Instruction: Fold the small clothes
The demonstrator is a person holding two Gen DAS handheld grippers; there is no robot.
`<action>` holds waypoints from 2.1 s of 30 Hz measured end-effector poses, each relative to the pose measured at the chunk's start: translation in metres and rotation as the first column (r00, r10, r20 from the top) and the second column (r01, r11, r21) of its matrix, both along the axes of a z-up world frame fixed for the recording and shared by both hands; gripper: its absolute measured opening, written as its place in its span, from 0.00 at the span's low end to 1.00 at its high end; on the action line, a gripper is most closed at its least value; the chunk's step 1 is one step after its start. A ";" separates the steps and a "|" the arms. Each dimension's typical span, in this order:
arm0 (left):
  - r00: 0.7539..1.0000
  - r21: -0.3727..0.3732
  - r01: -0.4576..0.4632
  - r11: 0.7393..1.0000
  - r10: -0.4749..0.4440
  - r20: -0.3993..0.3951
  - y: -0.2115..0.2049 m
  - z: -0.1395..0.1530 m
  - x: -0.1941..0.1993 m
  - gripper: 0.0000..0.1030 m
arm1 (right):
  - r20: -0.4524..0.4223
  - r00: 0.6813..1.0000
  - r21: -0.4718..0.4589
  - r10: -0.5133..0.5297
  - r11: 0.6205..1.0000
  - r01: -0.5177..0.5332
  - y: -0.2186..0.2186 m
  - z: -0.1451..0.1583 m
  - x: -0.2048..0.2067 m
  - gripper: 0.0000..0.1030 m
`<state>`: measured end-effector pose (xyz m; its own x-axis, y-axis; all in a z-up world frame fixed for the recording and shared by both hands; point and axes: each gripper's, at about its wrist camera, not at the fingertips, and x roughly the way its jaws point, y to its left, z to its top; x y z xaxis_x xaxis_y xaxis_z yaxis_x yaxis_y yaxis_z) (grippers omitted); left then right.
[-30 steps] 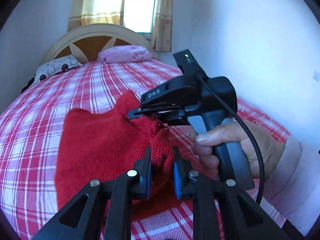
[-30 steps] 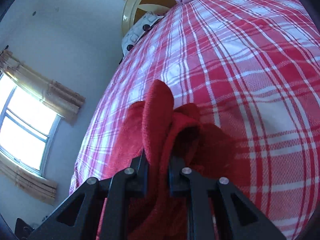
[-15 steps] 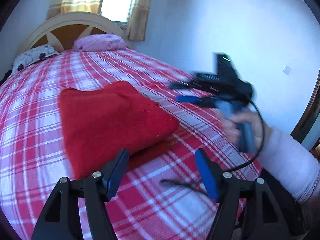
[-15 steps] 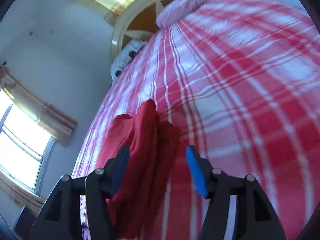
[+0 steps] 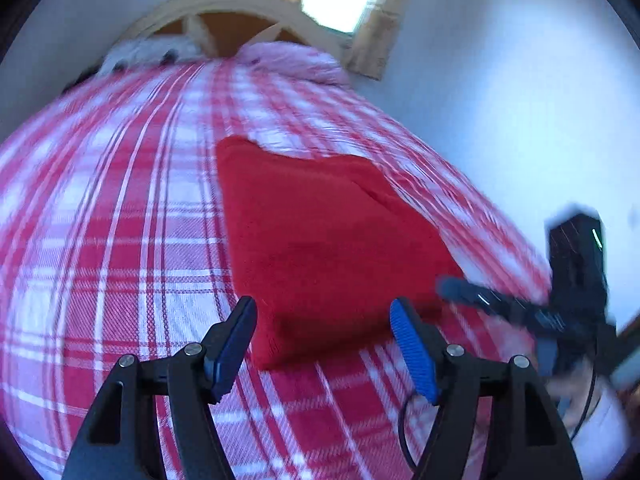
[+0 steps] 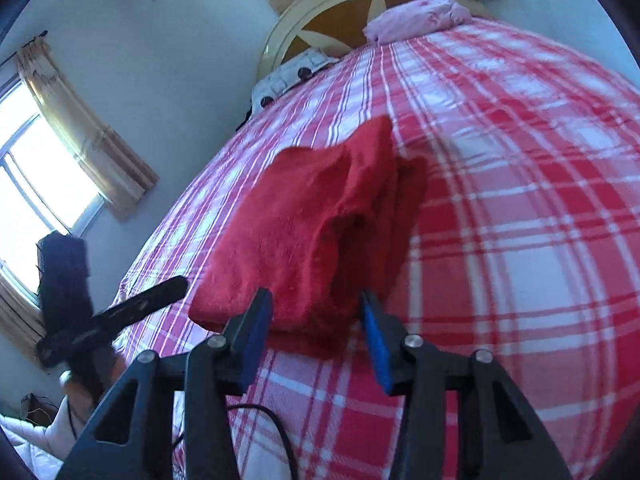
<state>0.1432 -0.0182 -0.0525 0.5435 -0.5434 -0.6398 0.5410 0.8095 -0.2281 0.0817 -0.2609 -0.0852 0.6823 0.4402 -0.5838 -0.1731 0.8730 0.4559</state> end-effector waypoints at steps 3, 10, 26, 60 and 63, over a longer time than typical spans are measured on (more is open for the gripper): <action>0.995 0.122 0.018 0.992 -0.029 0.092 -0.003 -0.009 -0.018 0.68 | -0.032 0.999 -0.029 -0.006 1.000 0.005 0.008 -0.008 0.006 0.24; 0.974 0.129 -0.220 0.967 0.211 0.081 0.022 -0.028 0.020 0.68 | -0.069 0.997 0.106 -0.026 0.994 0.033 -0.002 -0.002 0.008 0.14; 0.986 0.078 -0.164 0.983 0.162 0.040 0.075 -0.028 -0.005 0.59 | -0.088 0.990 -0.043 -0.108 0.994 0.104 -0.017 -0.013 -0.019 0.23; 0.968 0.205 -0.249 0.947 0.247 0.033 0.003 -0.050 0.055 0.70 | 0.012 0.971 -0.372 -0.238 0.901 0.225 0.015 -0.019 0.172 0.13; 0.963 0.197 -0.266 0.943 0.269 0.014 0.005 -0.053 0.056 0.75 | 0.018 0.967 -0.378 -0.254 0.893 0.242 0.015 -0.019 0.175 0.13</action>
